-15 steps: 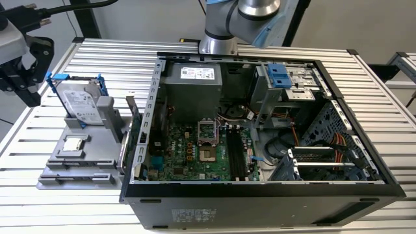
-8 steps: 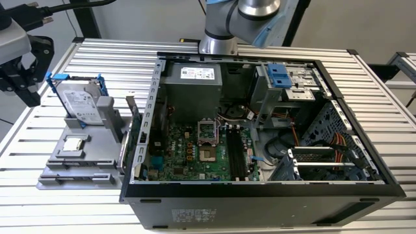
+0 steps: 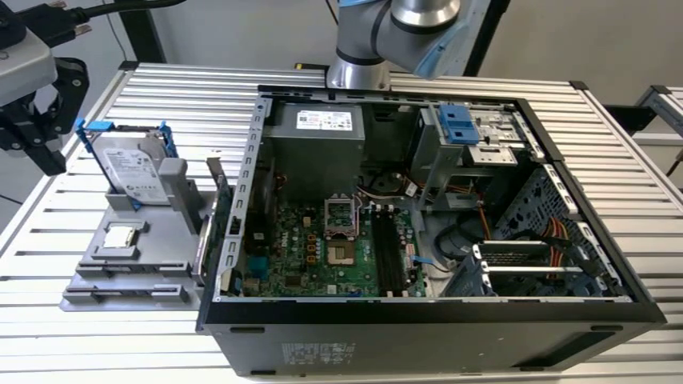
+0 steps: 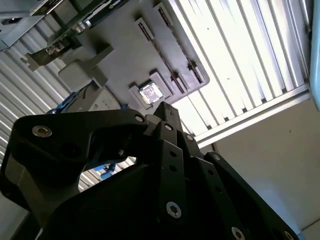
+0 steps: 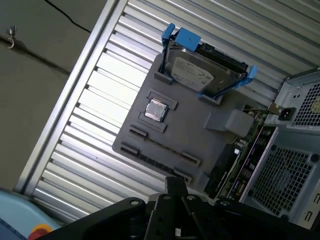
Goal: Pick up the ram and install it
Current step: 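Pick up the ram and move it above insertion slot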
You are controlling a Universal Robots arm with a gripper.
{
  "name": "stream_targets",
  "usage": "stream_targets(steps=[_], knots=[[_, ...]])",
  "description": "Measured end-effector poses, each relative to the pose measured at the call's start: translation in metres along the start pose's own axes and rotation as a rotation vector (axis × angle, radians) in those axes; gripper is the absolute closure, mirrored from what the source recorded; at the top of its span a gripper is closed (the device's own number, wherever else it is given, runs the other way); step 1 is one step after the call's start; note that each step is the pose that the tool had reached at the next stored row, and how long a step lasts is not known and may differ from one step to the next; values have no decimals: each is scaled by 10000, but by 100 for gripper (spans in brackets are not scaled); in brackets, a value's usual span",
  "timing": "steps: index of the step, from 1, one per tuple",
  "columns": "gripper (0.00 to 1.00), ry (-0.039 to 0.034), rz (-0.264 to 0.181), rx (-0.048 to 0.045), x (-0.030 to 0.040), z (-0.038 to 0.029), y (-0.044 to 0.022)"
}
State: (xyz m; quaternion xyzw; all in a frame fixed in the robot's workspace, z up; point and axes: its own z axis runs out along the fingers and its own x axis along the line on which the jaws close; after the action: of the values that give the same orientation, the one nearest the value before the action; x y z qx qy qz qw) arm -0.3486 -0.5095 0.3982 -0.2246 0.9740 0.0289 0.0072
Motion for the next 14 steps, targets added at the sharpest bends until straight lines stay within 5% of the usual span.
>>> stream_targets(steps=[14], knots=[[100,51,-954,-25,0,-2,0]])
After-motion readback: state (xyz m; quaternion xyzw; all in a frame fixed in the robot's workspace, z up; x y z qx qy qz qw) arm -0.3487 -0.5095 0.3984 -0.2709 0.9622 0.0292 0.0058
